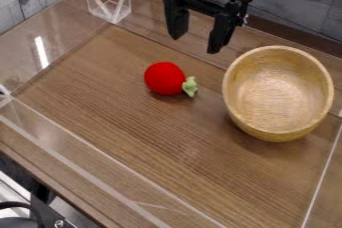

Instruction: Move the red fruit to the right

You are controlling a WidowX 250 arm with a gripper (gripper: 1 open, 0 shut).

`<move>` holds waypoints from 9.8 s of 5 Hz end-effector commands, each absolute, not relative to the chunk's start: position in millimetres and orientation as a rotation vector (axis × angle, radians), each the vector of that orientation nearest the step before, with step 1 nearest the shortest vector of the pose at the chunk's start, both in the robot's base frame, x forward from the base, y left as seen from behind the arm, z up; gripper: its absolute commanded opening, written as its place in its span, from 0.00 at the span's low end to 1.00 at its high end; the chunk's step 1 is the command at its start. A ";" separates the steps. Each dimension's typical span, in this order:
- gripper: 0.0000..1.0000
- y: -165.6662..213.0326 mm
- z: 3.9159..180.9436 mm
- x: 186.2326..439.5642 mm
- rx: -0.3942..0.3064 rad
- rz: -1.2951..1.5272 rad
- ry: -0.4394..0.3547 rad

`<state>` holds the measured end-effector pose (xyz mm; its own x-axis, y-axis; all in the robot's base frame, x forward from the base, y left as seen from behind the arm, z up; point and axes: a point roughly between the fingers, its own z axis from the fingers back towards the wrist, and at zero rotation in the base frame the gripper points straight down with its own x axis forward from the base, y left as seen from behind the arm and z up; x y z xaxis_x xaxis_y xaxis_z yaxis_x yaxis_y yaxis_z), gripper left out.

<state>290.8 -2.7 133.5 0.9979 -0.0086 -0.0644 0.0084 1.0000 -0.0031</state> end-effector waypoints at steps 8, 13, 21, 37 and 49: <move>1.00 44.3 55.7 292.2 0.091 0.031 -0.091; 1.00 41.4 49.3 298.7 0.089 0.048 -0.128; 0.00 44.1 53.3 302.7 0.073 0.079 -0.152; 1.00 -82.8 39.5 198.8 -0.011 0.077 -0.043; 0.00 -97.8 110.5 232.2 -0.036 0.044 -0.118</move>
